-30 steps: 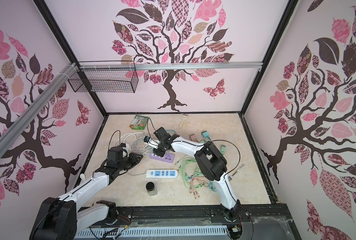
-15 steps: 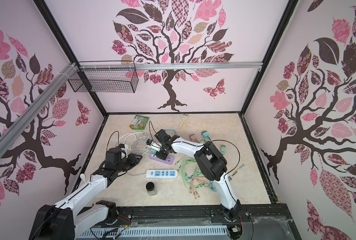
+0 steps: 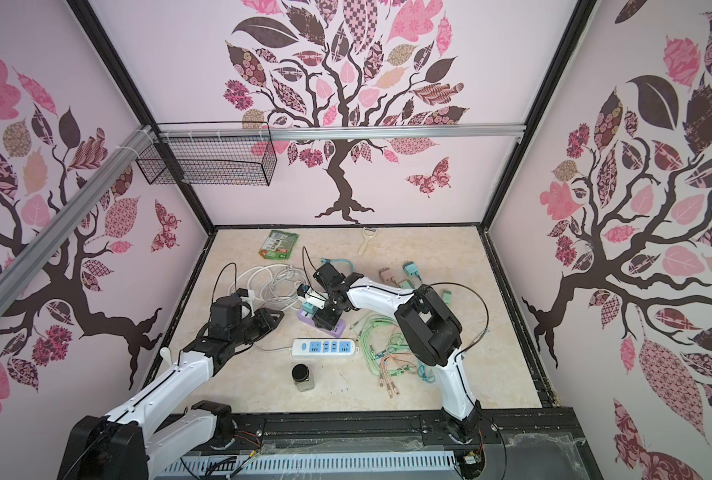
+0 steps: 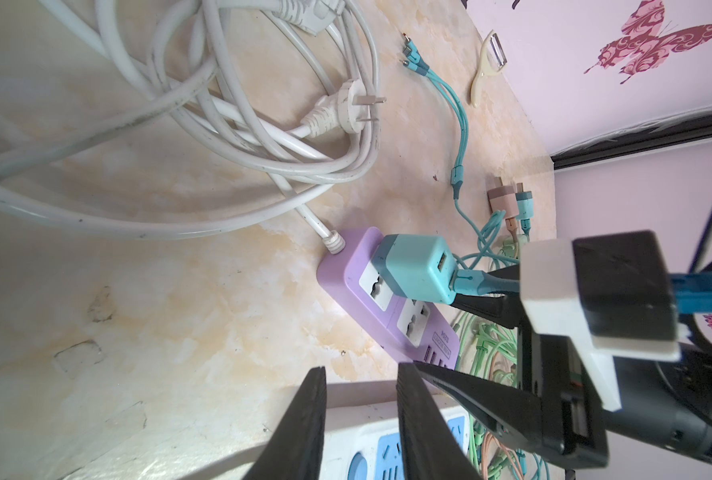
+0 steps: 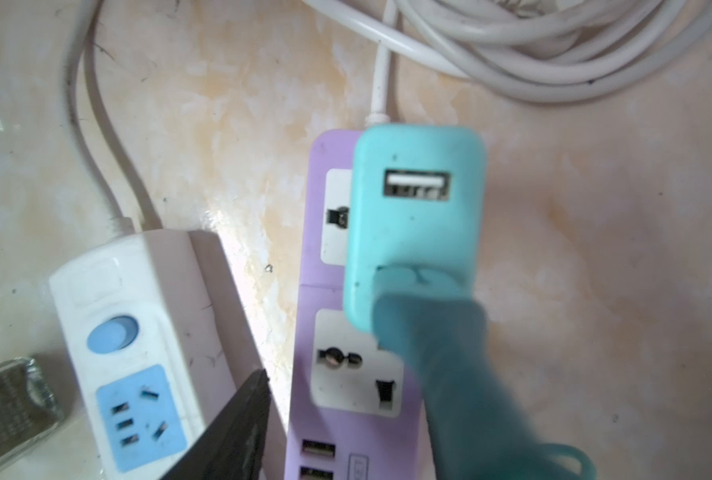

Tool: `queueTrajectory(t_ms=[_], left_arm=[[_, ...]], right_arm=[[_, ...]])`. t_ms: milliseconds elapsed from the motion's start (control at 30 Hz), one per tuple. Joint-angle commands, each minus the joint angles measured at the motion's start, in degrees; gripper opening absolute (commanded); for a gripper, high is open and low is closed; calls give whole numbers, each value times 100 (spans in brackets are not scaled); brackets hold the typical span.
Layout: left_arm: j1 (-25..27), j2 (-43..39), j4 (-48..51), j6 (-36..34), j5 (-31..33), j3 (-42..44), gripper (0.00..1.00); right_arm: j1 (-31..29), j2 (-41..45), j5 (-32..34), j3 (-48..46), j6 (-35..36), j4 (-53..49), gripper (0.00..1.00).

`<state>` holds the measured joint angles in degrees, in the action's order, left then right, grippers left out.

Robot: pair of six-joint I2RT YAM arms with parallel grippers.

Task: Insert the plug
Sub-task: 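Open the right gripper and lift it away from the plugged charger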

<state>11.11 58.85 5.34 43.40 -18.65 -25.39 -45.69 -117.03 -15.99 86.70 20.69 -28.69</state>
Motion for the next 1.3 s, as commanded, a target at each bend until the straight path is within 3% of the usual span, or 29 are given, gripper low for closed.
queueTrajectory(t_ms=[0,367,533,700,967,1067,1267], left_arm=[[-46,-89,22,-103,20,47,33],[-42,-191,9,-111,-14,115,41],[-46,-162,50,-168,-71,66,42],[-42,-245,131,-248,-182,68,45],[-46,-453,230,-301,-197,129,56],[-42,-394,239,-330,-165,131,56],[-45,-347,183,-297,-247,157,56]], right_arm=[[-48,648,-440,-80,-73,-281,65],[-45,1404,-1125,-398,-383,-490,71],[-43,1949,-1586,-1053,-575,-242,71],[119,2879,-1833,-1995,-1078,627,71],[1019,4034,-690,-3067,-2142,1756,69],[1168,4168,102,-3185,-2305,1726,69],[1851,4209,933,-3462,-2789,1980,67]])
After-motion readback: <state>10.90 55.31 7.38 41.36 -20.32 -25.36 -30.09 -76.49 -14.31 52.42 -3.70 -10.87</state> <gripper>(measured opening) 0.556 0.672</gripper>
